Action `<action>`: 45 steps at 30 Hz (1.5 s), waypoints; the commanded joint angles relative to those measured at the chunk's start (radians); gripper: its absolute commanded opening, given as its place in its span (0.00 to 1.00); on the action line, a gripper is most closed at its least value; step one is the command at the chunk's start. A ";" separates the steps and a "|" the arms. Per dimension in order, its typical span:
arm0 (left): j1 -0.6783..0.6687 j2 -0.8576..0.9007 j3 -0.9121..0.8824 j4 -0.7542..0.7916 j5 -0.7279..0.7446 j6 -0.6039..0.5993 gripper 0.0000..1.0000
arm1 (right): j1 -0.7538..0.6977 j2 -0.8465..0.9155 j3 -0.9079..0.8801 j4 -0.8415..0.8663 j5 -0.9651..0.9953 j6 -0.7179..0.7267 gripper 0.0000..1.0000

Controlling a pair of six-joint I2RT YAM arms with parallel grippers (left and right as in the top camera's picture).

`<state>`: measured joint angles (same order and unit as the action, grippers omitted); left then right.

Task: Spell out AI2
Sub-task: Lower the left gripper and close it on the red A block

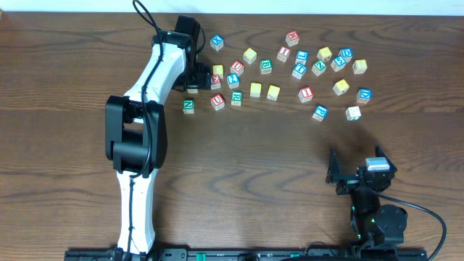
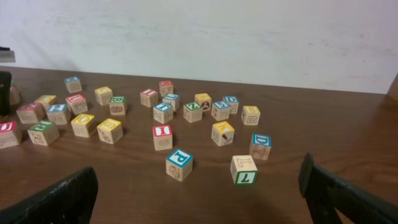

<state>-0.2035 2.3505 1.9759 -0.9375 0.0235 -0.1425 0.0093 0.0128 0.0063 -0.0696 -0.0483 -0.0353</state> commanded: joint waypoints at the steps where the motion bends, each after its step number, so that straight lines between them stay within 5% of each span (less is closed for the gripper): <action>1: 0.006 0.005 0.016 -0.003 0.002 -0.009 0.90 | -0.010 -0.004 -0.001 -0.005 0.005 0.013 0.99; 34: 0.006 0.034 0.009 -0.010 0.002 0.000 0.89 | -0.010 -0.004 -0.001 -0.005 0.005 0.013 0.99; 45: 0.006 0.034 0.009 0.005 0.002 0.010 0.55 | -0.010 -0.004 -0.001 -0.004 0.005 0.013 0.99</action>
<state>-0.2035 2.3680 1.9759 -0.9333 0.0242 -0.1314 0.0093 0.0128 0.0063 -0.0696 -0.0483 -0.0353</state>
